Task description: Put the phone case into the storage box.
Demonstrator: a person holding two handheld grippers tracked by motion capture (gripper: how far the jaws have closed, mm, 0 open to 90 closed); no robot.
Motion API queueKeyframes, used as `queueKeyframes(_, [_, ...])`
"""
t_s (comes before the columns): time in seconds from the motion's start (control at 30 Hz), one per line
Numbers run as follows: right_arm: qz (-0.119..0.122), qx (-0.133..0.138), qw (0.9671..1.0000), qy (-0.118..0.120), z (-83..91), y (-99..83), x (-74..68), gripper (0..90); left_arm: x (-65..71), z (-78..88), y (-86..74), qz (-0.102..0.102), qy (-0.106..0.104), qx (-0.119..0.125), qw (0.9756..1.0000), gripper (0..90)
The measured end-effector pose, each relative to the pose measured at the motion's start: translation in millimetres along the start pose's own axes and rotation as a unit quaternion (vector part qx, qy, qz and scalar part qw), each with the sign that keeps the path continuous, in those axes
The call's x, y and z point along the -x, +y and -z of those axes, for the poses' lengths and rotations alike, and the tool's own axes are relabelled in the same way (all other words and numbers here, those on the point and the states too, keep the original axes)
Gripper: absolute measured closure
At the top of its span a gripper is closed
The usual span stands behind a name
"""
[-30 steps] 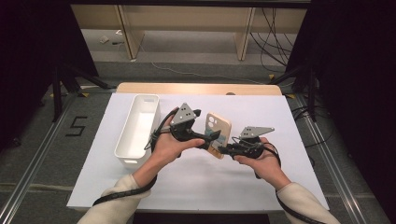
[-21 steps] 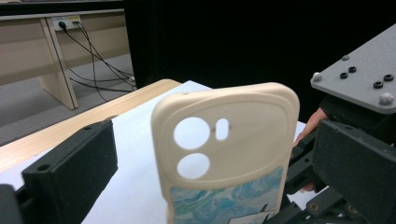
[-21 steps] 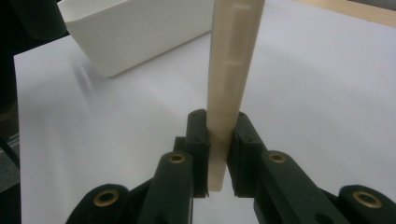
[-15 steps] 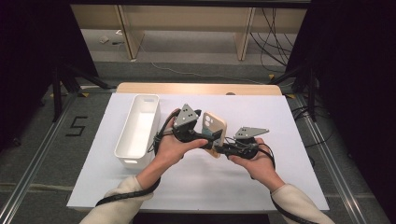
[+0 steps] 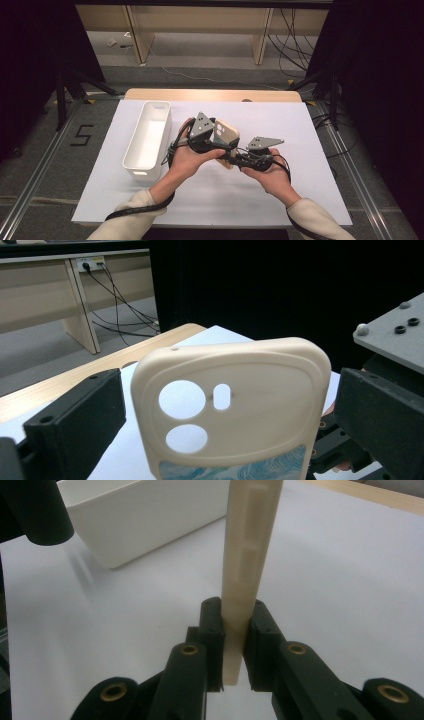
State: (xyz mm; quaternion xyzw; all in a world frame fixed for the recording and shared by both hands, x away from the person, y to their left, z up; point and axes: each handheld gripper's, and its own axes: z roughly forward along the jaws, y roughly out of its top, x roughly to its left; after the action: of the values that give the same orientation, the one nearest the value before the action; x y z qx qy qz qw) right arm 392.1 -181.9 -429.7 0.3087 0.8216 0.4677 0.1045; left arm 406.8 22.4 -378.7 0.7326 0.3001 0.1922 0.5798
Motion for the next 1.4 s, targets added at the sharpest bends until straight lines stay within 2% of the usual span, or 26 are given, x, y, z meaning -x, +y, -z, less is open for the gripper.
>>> queueKeyframes(0.23, [0.002,-0.001,1.0000,-0.002,-0.4,0.2,-1.4,80.7,0.7,-0.9,-1.1,-0.004,0.005,-0.001,1.0000,0.1])
queueKeyframes(0.5, [0.002,-0.001,1.0000,-0.006,-1.0,0.2,-2.0,80.7,1.6,-2.2,-2.6,-0.001,0.011,0.002,0.9999,4.6])
queueKeyframes(1.0, [0.012,0.000,0.9999,-0.007,-1.9,1.1,-5.7,80.7,-0.2,-6.4,-5.0,0.007,0.013,0.000,0.9999,2.5])
queueKeyframes(1.4, [0.015,0.002,0.9998,-0.009,-2.3,0.9,-6.0,80.5,0.2,-5.5,-4.8,0.008,0.008,0.007,0.9999,9.2])
